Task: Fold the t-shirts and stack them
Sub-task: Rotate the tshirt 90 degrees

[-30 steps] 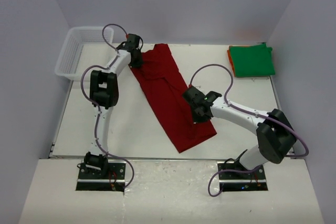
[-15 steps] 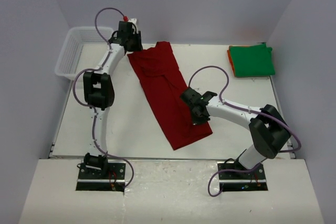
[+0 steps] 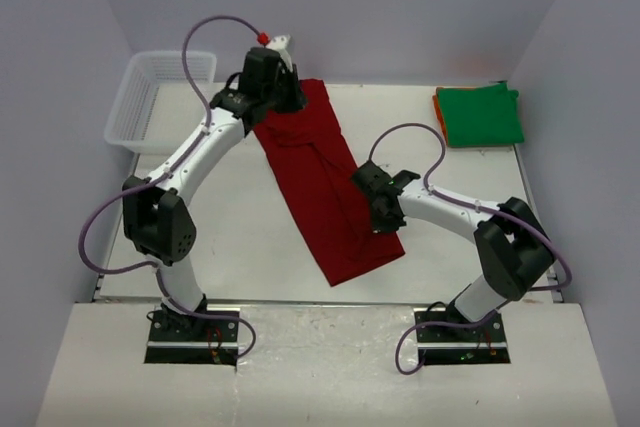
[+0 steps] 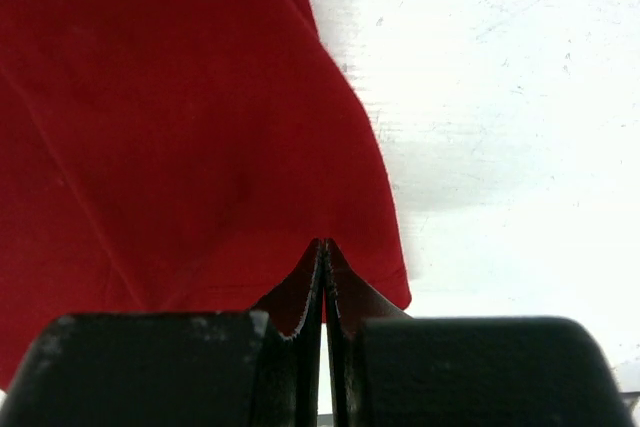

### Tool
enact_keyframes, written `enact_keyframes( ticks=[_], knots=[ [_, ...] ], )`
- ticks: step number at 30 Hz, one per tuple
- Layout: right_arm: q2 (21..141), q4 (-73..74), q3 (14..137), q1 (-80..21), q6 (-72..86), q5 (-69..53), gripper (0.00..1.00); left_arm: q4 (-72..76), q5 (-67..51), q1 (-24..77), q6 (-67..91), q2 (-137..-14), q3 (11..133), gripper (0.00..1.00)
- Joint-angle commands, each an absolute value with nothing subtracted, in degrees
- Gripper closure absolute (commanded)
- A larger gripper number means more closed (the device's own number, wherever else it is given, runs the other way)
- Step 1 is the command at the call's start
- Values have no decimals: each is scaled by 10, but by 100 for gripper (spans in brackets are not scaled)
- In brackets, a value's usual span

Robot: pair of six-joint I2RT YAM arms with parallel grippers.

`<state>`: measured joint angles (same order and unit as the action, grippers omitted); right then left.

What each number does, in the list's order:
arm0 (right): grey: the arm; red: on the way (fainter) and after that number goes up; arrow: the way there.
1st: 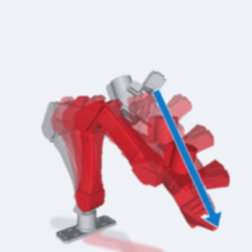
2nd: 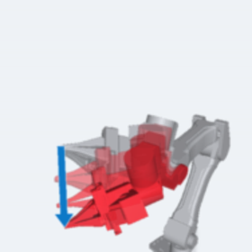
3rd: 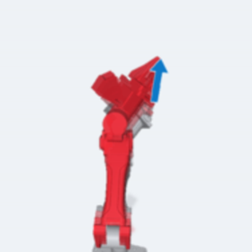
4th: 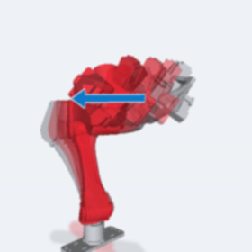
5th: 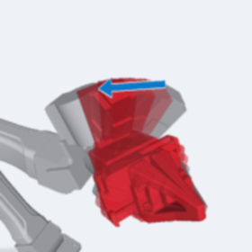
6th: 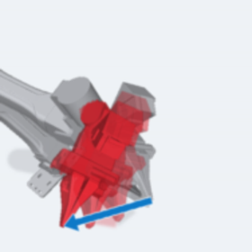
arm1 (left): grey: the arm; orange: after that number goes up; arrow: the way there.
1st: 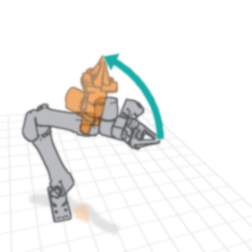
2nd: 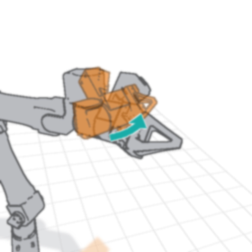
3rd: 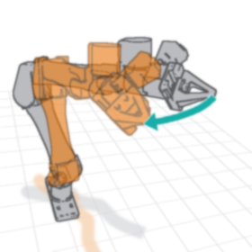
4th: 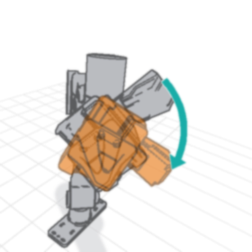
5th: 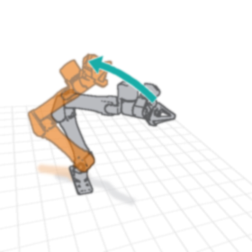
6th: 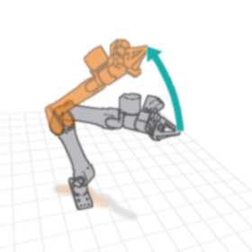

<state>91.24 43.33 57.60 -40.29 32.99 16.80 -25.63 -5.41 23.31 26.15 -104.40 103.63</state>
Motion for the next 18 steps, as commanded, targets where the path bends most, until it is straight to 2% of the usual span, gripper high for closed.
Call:
enact_keyframes(
  ticks=[1,3,9,18],
  knots=[
    [907,405,569,-391,323,149,100,-266,-4,250,322,-1027,895,100],
    [906,393,565,-392,323,140,100,-238,14,278,326,-992,821,100],
    [932,367,549,-392,334,119,100,-237,62,339,322,-954,723,100],
    [941,349,533,-393,356,84,100,-251,122,346,312,-1025,705,100]
  ],
)
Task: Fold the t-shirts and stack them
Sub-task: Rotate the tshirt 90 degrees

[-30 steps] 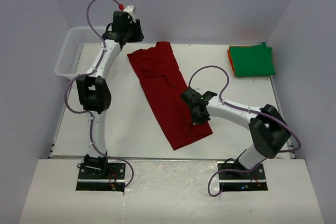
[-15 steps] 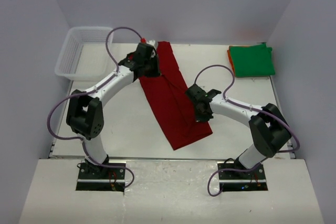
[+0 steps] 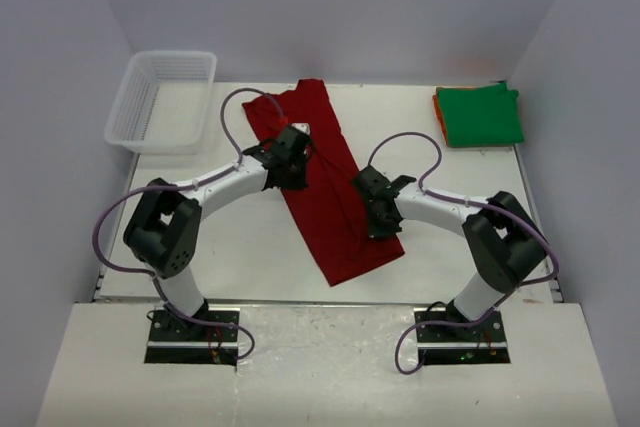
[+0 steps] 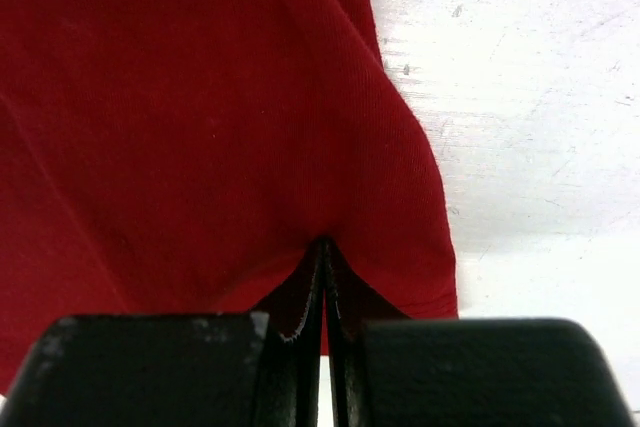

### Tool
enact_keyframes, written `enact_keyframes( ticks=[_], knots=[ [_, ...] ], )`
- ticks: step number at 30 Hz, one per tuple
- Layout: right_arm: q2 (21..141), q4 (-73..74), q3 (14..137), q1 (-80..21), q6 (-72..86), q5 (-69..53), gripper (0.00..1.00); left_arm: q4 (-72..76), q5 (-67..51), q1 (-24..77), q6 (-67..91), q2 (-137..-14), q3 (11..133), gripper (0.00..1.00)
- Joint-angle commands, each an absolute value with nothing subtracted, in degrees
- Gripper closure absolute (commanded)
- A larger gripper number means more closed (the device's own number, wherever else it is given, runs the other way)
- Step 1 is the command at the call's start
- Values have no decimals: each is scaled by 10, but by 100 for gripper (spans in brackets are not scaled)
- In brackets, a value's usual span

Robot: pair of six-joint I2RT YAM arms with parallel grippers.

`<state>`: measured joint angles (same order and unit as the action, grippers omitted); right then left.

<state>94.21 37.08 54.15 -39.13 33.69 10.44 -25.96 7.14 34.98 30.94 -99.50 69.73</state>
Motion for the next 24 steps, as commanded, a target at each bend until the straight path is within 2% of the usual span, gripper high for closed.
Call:
enact_keyframes(
  ticks=[1,11,24],
  knots=[
    [941,349,532,-394,358,82,100,-253,141,345,311,-1034,709,100],
    [957,352,526,-400,359,68,100,-287,195,298,309,-1203,816,100],
    [1001,340,543,-438,371,28,100,-295,113,208,237,-1296,908,100]
  ],
)
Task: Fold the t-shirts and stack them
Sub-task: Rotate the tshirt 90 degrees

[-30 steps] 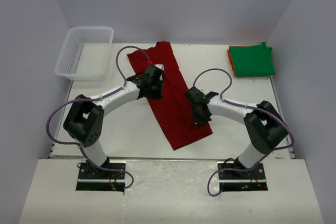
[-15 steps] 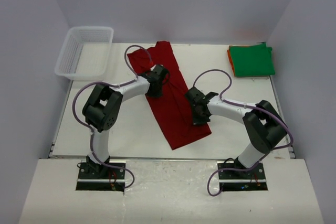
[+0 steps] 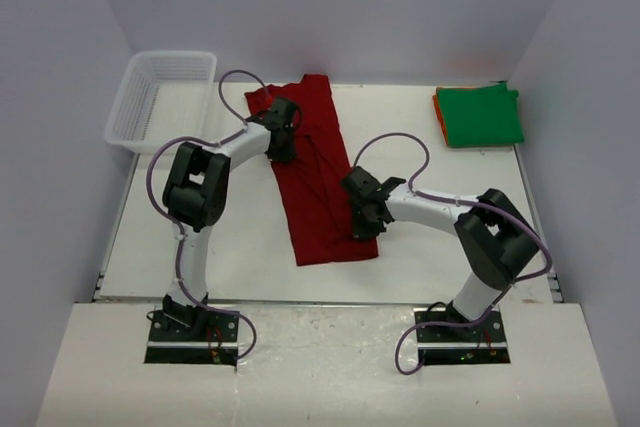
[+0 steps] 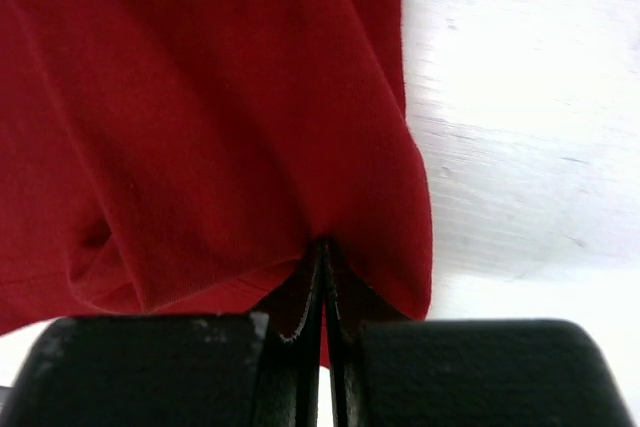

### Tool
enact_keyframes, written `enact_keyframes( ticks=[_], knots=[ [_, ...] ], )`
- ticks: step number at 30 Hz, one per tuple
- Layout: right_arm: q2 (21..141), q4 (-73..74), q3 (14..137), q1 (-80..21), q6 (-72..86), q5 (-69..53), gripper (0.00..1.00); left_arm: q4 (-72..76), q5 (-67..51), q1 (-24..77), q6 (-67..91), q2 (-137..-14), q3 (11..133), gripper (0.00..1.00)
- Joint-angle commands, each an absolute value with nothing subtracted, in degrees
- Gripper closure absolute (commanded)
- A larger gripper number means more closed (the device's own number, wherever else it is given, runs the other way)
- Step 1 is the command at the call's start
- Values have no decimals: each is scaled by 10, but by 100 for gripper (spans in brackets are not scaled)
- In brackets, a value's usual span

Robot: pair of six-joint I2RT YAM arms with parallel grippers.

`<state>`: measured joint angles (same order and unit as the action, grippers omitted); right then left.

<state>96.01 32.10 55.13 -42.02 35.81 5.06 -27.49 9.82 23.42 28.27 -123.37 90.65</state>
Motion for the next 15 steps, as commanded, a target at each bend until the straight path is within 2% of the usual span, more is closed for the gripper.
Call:
enact_keyframes(
  ticks=[1,10,15],
  knots=[
    [1005,342,547,-441,372,26,100,-303,109,208,235,-1302,918,100],
    [1041,332,578,-507,397,-15,100,-322,103,202,214,-1309,950,100],
    [1056,337,594,-543,409,-22,100,-319,108,200,228,-1286,920,100]
  ],
)
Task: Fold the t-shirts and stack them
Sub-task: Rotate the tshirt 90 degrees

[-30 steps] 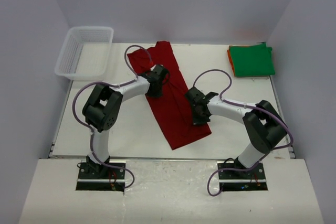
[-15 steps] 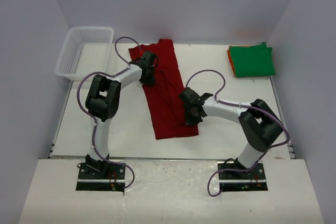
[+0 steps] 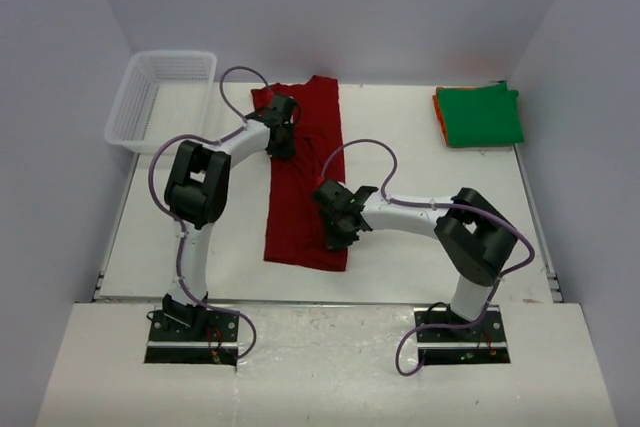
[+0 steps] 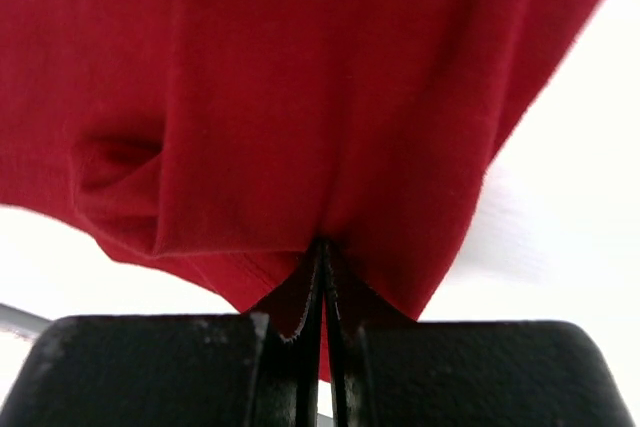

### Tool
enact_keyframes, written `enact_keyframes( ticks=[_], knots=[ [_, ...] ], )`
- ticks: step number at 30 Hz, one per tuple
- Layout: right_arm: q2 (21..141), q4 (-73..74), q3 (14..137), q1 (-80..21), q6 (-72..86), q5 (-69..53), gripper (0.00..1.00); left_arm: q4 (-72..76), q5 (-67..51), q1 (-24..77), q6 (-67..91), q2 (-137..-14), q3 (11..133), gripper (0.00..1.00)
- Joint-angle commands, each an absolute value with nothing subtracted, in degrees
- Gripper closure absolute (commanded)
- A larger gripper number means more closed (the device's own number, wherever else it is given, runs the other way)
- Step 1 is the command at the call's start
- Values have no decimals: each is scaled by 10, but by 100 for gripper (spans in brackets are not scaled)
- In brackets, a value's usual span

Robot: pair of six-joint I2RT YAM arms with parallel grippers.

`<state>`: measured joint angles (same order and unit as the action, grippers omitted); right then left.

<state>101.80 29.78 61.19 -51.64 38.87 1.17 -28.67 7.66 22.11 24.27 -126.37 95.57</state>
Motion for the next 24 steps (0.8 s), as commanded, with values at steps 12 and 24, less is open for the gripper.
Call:
enact_keyframes(
  ticks=[12,24],
  knots=[
    [1020,367,592,-563,412,40,100,-261,185,223,348,-1059,651,100],
    [897,391,580,-594,415,91,100,-297,209,271,329,-958,656,100]
  ],
)
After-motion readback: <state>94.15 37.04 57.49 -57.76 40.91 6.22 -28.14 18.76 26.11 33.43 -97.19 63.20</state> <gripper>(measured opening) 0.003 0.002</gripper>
